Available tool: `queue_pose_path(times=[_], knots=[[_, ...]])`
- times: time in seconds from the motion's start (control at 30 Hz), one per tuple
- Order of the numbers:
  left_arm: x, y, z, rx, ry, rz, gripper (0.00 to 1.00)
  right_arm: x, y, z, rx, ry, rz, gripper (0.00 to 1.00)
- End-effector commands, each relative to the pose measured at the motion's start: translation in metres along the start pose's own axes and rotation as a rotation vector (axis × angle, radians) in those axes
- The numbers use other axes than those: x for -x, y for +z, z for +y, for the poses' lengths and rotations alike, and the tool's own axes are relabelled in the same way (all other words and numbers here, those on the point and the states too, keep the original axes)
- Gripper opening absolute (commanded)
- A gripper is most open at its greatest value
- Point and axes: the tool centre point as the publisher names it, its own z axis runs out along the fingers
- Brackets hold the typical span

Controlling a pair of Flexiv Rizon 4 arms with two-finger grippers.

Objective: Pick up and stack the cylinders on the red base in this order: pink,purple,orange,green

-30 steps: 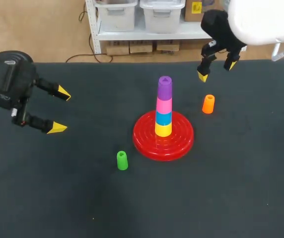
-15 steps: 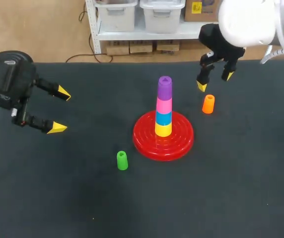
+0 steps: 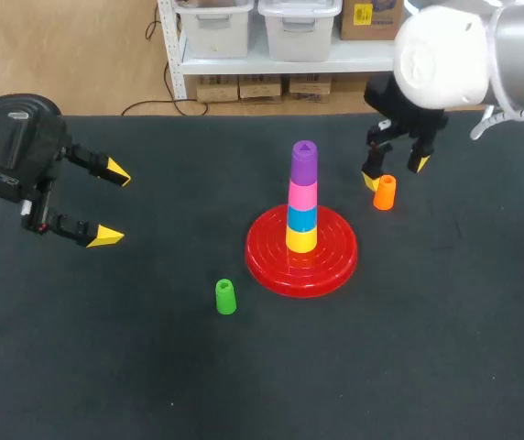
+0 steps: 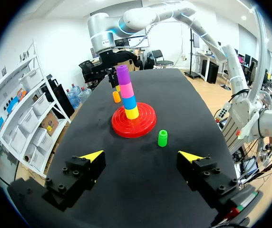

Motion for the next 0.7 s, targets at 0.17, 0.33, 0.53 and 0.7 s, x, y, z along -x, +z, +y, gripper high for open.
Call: queue_pose_path(times=[0.17,0.33,0.53,0.7], knots=[[-0.001,0.001,0.001,0.0,0.002,-0.002,1.0,0.001,0.01,-0.001,-0.014,0.003,0.012,1.0],[-0.001,0.001,0.001,0.0,0.002,-0.002,1.0,0.003,0.015,-0.002,-0.023,0.0,0.023,1.0],[-0.001,0.001,0.001,0.0,0.002,-0.002,1.0,0.006,0.021,-0.003,-0.034,-0.003,0.04,1.0],[-0.001,0.001,0.001,0.0,0.002,-0.002,1.0,0.009,0.025,-0.005,-0.041,0.003,0.046,1.0]])
